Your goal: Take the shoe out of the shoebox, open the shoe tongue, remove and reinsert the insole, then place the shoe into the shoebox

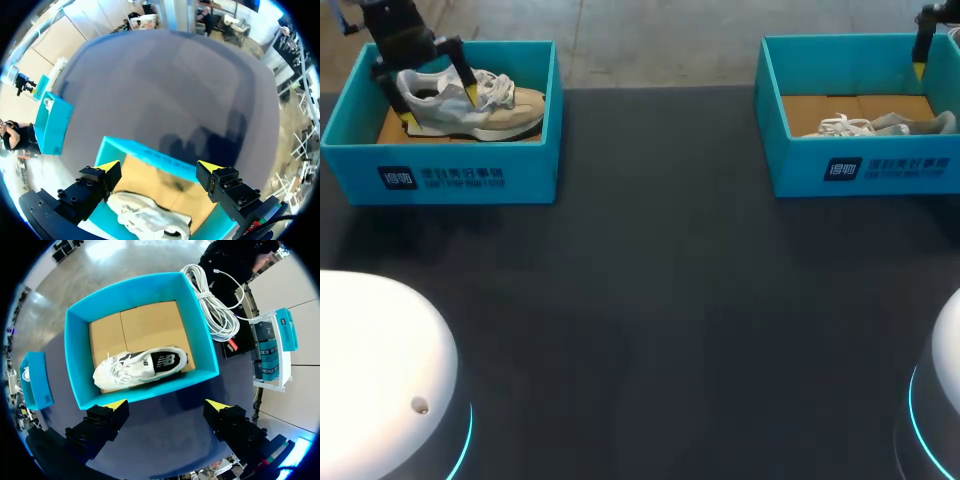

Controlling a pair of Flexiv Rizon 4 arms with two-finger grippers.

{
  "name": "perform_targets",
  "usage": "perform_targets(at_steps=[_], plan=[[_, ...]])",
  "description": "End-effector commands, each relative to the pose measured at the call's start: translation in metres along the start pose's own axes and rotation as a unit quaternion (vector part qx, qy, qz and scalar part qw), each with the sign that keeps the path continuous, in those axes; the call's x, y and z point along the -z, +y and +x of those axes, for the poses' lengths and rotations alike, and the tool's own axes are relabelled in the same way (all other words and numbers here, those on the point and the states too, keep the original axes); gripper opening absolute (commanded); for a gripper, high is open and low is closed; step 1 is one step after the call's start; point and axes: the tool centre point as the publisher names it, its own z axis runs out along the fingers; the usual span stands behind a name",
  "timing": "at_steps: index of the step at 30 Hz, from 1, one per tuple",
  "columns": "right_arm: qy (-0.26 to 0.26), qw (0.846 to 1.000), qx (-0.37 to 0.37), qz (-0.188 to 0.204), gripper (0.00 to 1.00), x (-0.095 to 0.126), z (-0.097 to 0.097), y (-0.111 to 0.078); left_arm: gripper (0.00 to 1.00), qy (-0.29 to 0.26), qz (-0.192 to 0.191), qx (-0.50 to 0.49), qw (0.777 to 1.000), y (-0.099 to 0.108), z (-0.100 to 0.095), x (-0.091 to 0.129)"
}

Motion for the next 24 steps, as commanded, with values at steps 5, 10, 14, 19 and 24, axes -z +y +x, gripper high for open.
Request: perform_targets(at_steps=[5, 10, 14, 19, 24], plan=[[0.000, 1.000, 0.000, 0.000, 1.00, 0.000, 0.000, 0.000, 1.00, 0.038, -0.001, -0.009, 0.999, 0.037, -0.001, 0.014], [0.000, 1.000, 0.000, 0.000, 1.00, 0.000, 0.000, 0.000, 1.00, 0.038, -0.001, -0.009, 0.999, 0.037, -0.001, 0.014], [0.000, 1.000, 0.000, 0.000, 1.00, 0.000, 0.000, 0.000, 1.00, 0.038, -0.001, -0.009, 0.999, 0.037, -0.001, 0.014], [0.000, 1.000, 0.000, 0.000, 1.00, 0.000, 0.000, 0.000, 1.00, 0.038, -0.001, -0.009, 0.999, 0.037, -0.001, 0.014], [0.000, 1.000, 0.000, 0.000, 1.00, 0.000, 0.000, 0.000, 1.00, 0.038, -0.001, -0.009, 0.999, 0.037, -0.001, 0.014]])
